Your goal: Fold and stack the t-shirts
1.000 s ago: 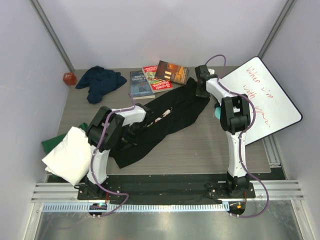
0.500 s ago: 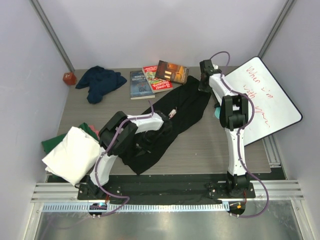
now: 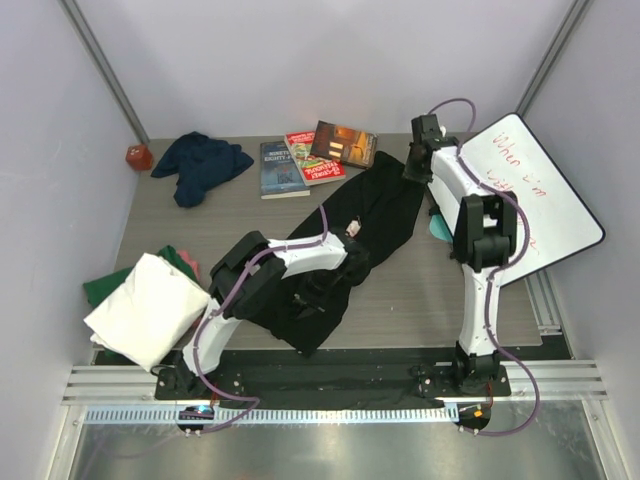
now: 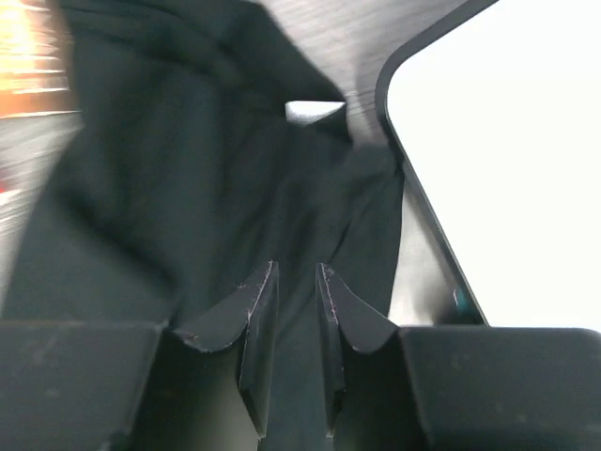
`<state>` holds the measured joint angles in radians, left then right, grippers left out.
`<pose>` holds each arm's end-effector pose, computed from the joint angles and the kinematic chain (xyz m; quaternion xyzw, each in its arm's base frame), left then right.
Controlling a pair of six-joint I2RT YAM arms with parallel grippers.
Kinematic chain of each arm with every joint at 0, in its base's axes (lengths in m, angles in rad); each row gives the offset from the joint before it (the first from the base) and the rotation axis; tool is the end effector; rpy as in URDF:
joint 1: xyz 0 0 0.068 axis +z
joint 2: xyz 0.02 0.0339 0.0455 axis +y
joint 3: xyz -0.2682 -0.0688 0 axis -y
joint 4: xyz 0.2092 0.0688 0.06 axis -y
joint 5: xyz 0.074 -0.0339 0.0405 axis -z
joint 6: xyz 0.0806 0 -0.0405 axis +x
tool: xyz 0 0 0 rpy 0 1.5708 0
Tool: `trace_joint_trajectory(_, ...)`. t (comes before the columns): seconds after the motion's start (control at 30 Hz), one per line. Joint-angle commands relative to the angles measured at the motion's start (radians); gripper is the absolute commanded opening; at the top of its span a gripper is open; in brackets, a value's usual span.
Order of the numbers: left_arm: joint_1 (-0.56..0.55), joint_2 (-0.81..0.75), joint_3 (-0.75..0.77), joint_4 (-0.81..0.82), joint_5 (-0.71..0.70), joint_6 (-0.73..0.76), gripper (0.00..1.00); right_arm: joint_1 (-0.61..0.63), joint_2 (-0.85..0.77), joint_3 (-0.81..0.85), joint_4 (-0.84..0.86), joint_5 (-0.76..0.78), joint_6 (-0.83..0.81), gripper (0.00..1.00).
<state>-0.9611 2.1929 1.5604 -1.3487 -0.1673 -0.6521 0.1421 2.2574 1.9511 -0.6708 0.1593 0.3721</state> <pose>0.1938 -0.2541 0.1154 -0.1670 -0.9614 -0.2032 0.0815 0.4903 0.0572 0.1878 0.1325 0.9443 0.0006 0.3013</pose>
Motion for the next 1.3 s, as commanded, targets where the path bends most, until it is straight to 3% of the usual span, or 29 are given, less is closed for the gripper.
trace_joint_trajectory(0.0,0.001,-0.073,0.072,0.246,0.006,-0.06,0.14,0.022,-0.31,-0.056,0.102,-0.033,-0.002,0.29)
trace_joint_trajectory(0.23,0.028,-0.166,0.118,0.151,-0.113,-0.051,0.17,0.063,-0.505,-0.312,0.076,-0.041,0.002,0.3)
trace_joint_trajectory(0.47,0.045,-0.241,0.075,0.026,-0.161,0.02,0.16,0.08,-0.518,-0.48,0.089,-0.057,0.004,0.29)
trace_joint_trajectory(0.63,0.045,-0.337,0.012,0.13,-0.058,0.039,0.16,0.114,-0.472,-0.563,0.157,-0.032,0.016,0.24)
trace_joint_trajectory(1.0,-0.025,-0.294,-0.036,0.224,0.097,-0.003,0.14,0.183,-0.375,-0.618,0.158,0.016,0.031,0.21)
trace_joint_trajectory(1.13,-0.037,-0.268,-0.097,0.304,0.153,-0.007,0.0,0.192,-0.36,-0.652,0.162,0.029,0.045,0.21)
trace_joint_trajectory(1.23,-0.045,-0.245,-0.14,0.351,0.202,-0.009,0.0,0.194,-0.325,-0.649,0.155,0.033,0.059,0.16)
trace_joint_trajectory(1.27,-0.051,-0.222,-0.152,0.358,0.212,-0.007,0.0,0.194,-0.285,-0.64,0.151,0.028,0.06,0.09)
